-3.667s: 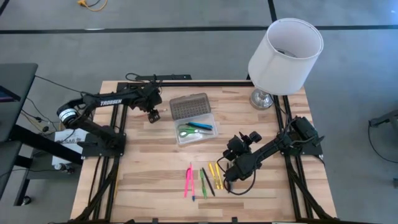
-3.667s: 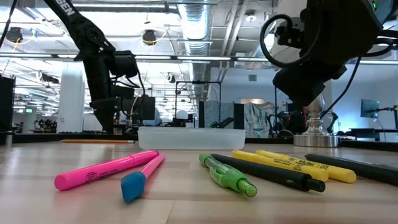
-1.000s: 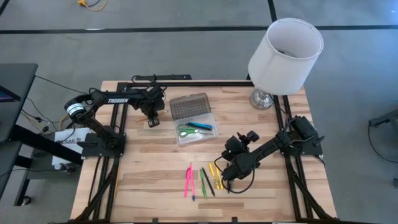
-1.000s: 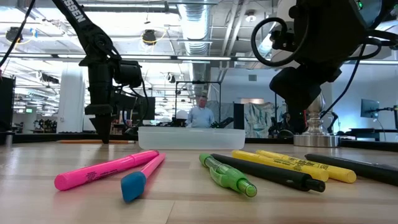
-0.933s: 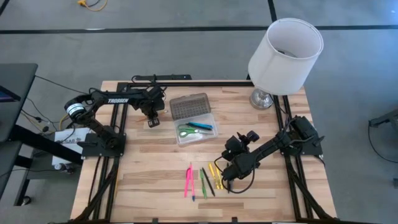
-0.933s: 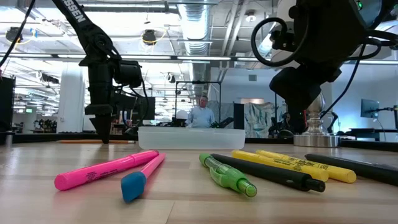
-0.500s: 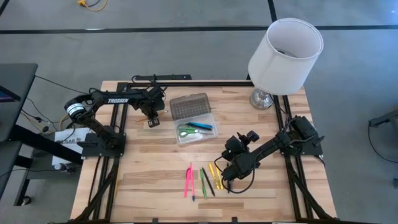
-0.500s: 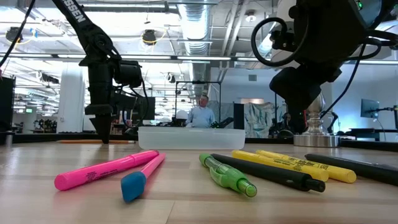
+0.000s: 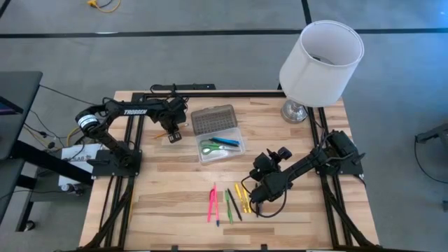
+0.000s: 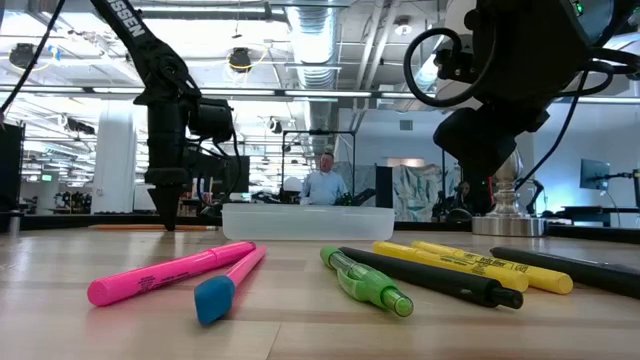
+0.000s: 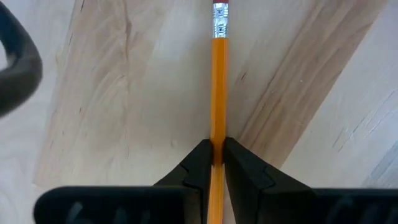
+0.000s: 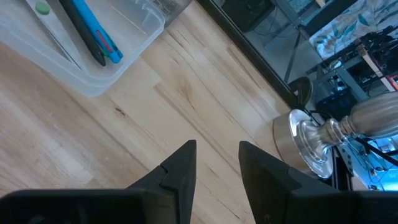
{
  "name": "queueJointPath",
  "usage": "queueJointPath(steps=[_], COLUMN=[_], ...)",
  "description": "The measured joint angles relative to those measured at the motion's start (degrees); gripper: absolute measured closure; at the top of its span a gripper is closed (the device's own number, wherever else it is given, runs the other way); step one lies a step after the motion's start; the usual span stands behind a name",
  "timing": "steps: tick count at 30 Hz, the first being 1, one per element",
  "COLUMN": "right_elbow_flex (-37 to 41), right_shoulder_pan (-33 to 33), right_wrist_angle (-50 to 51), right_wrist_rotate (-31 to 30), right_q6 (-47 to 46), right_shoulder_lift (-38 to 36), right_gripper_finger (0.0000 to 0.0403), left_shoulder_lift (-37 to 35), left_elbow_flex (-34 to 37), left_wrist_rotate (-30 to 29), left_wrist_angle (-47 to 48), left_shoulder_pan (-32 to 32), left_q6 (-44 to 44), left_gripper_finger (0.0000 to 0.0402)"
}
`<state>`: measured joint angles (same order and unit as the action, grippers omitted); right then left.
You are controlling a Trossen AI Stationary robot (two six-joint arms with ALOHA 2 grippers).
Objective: Pick & place school supplies into a supply box
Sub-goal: Put the orange pencil into the transparent supply box
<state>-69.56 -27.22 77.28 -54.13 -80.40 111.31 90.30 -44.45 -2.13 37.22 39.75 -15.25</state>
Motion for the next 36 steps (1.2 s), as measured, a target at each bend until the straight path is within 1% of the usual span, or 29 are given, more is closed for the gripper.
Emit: queueJointPath(steps=[9, 16, 25, 31, 36], right_elbow_flex=[0.0, 0.0, 0.0, 0.0, 0.0], right_shoulder_pan=[0.0, 0.0, 0.0, 0.0, 0.0], right_wrist_angle=[-0.23, -0.42, -0.44, -0.42, -0.42], right_wrist_rotate=[-0.02, -0.02, -0.07, -0.17, -0.18], right_q6=[0.85, 0.9, 0.92, 0.92, 0.92], right_shoulder_lift=[0.0, 0.0, 0.0, 0.0, 0.0], right_gripper_finger=[0.0287, 0.0287, 0.0287, 0.0287, 0.0287], left_shoulder_lift=[-0.06, -0.12, -0.55, -3.93, -8.6], left_elbow_flex=[-0.37, -0.43, -0.43, -0.46, -0.48], left_wrist_rotate=[-0.85, -2.67, -3.24, -3.76, -3.75], left_wrist_angle=[0.97, 2.73, 3.28, 3.99, 4.65], left_shoulder_pan=[-1.16, -1.2, -1.18, -1.18, -1.18], left_q6=[0.03, 0.77, 1.5, 1.77, 2.33], left_gripper_finger=[0.0368, 0.0368, 0.0368, 0.0368, 0.0368])
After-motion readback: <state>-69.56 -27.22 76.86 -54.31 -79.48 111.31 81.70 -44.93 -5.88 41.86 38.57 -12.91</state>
